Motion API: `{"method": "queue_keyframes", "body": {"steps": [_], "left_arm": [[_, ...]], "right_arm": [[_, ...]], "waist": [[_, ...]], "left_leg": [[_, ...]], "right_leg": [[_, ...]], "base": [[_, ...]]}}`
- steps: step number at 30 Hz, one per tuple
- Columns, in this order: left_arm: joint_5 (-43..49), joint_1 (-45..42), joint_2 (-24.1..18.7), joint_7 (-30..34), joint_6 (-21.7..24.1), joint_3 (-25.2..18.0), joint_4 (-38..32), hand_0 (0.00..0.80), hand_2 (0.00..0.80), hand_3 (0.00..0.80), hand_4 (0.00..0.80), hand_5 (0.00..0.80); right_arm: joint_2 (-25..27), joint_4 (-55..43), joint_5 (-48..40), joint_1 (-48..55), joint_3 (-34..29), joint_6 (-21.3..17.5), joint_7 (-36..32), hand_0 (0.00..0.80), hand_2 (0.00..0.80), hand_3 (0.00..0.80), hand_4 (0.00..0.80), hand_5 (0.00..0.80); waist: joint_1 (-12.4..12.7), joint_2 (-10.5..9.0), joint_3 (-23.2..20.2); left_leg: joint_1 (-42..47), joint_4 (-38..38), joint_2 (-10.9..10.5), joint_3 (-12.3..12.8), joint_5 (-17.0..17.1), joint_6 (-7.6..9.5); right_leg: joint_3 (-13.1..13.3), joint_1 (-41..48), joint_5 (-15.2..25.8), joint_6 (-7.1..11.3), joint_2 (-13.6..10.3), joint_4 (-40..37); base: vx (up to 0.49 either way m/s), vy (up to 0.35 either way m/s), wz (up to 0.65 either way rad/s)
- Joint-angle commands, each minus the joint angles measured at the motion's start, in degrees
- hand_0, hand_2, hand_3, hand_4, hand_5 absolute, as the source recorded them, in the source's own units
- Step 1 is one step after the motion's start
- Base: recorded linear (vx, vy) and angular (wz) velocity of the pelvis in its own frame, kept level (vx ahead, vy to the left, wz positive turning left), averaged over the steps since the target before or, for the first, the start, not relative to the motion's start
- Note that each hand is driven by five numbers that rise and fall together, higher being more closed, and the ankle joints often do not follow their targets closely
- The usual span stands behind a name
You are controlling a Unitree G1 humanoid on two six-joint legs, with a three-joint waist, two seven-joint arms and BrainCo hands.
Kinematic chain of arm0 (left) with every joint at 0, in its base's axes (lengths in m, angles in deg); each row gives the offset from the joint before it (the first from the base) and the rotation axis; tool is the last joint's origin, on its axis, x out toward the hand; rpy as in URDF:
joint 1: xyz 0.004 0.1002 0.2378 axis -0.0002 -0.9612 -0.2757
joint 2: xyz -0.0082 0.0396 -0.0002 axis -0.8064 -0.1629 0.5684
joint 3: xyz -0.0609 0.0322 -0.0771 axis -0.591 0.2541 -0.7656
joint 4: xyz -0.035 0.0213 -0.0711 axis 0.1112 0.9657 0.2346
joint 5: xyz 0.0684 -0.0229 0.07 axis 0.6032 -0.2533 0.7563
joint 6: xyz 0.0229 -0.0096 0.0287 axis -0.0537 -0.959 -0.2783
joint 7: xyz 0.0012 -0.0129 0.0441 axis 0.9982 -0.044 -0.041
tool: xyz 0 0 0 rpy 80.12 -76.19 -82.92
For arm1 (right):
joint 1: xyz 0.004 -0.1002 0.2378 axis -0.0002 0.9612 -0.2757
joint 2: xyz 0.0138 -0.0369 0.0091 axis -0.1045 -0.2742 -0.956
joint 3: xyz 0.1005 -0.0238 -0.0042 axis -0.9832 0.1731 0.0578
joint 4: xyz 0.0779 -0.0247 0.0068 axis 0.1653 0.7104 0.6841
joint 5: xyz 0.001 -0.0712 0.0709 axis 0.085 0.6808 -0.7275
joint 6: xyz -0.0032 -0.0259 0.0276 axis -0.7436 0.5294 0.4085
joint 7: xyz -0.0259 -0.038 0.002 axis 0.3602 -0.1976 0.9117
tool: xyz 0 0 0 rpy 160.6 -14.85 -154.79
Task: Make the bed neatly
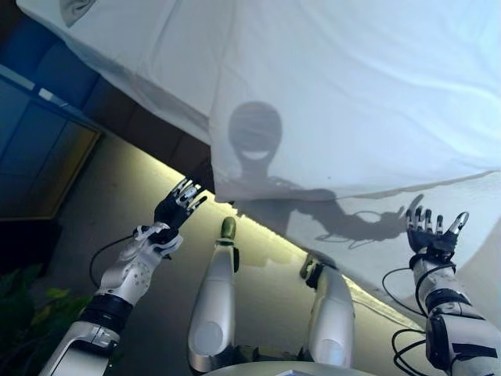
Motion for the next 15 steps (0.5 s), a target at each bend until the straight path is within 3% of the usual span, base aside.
{"method": "queue_keyframes", "body": {"steps": [1, 7, 15], "left_arm": [[-3.25, 1.21, -0.81, 0.51, 3.15, -0.61, -4.21, 0.000, 0.000, 0.000, 0.000, 0.000], [-5.99, 1.07, -1.90, 1.74, 3.81, -1.57, -7.61, 0.000, 0.000, 0.000, 0.000, 0.000], [-8.34, 0.14, -4.43, 3.68, 1.63, -2.29, -10.86, 0.000, 0.000, 0.000, 0.000, 0.000]], "right_arm": [[6.09, 2.36, -5.09, 0.54, -2.19, 2.63, -4.24, 0.000, 0.000, 0.000, 0.000, 0.000], [9.56, 2.77, -4.93, -2.87, -0.97, 4.38, -6.27, 0.000, 0.000, 0.000, 0.000, 0.000], [14.87, 3.62, -4.12, -6.25, -1.28, 4.71, -7.16, 0.000, 0.000, 0.000, 0.000, 0.000]], "waist": [[0.85, 1.16, -2.95], [1.74, 2.70, -3.12], [2.61, 3.74, -3.74]], "left_leg": [[-4.60, 3.03, 3.01, -2.61, 0.33, -3.53], [-7.28, 1.98, 1.27, -2.41, 1.71, -2.49], [-8.00, 0.43, 0.50, -2.93, 2.91, -2.31]], "right_leg": [[3.07, -3.71, 11.18, 6.26, -6.50, -6.30], [3.18, -7.68, 10.72, 5.87, -6.54, -4.59], [2.73, -9.20, 10.45, 5.77, -6.45, -3.93]], "base": [[-0.021, 0.009, 0.05], [0.008, -0.031, 0.07], [0.044, -0.065, 0.06]]}}
